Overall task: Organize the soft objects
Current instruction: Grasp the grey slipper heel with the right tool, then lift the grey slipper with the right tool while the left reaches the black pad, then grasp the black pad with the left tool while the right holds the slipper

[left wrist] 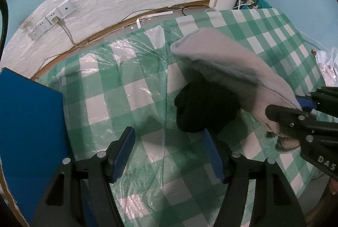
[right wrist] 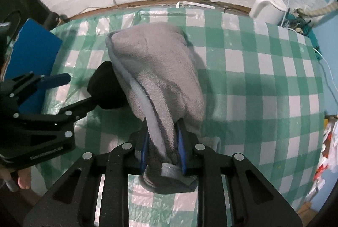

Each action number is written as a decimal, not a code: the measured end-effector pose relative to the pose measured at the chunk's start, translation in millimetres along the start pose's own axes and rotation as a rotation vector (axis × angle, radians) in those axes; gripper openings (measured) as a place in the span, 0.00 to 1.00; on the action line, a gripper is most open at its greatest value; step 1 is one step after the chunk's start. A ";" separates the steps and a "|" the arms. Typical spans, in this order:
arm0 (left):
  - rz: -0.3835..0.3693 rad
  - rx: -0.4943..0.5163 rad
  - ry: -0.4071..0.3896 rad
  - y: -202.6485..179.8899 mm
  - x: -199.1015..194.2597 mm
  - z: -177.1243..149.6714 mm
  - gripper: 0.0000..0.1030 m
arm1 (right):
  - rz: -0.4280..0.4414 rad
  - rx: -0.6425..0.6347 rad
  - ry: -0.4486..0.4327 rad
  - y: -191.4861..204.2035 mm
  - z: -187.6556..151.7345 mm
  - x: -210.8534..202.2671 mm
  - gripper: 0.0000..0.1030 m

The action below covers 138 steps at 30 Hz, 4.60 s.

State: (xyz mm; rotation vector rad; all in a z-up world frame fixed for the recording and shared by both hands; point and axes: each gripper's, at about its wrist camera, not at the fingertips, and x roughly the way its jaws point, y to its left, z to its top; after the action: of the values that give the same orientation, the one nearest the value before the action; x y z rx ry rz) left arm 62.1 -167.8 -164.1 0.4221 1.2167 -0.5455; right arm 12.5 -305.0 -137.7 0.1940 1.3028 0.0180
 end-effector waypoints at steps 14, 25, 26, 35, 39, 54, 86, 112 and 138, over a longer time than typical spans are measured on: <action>0.019 0.037 -0.007 -14.5 4.7 -1.6 0.66 | 0.006 0.045 -0.030 -11.3 -17.9 -24.4 0.21; -0.011 0.040 -0.044 -28.6 -1.4 3.5 0.73 | -0.002 0.091 -0.116 -25.3 -25.7 -54.1 0.20; -0.006 0.045 -0.044 -30.3 -1.2 4.2 0.73 | 0.001 0.094 -0.125 -26.0 -25.8 -57.3 0.20; 0.028 0.053 -0.064 -45.2 -3.7 17.2 0.73 | 0.027 0.104 -0.163 -30.4 -32.5 -82.1 0.20; 0.027 0.046 -0.079 -48.7 -10.3 17.6 0.73 | 0.041 0.107 -0.169 -33.2 -36.3 -88.1 0.20; -0.008 -0.041 -0.108 -27.9 -27.1 8.0 0.76 | 0.030 0.113 -0.261 -26.4 -46.2 -131.7 0.20; 0.017 0.020 -0.029 -57.0 40.2 49.5 0.76 | -0.102 0.251 -0.171 -76.6 -7.5 -60.7 0.20; 0.036 0.027 -0.087 -49.0 -8.9 20.7 0.34 | -0.071 0.203 -0.212 -51.9 -2.7 -80.0 0.20; 0.145 -0.100 -0.199 38.6 -130.4 -46.0 0.34 | 0.014 -0.013 -0.304 74.8 3.9 -136.0 0.20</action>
State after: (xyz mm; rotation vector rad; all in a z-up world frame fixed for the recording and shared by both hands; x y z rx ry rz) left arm 18.2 -88.7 -52.7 0.3586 1.0086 -0.3910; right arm -12.9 -248.6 4.8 0.1873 0.9984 0.0085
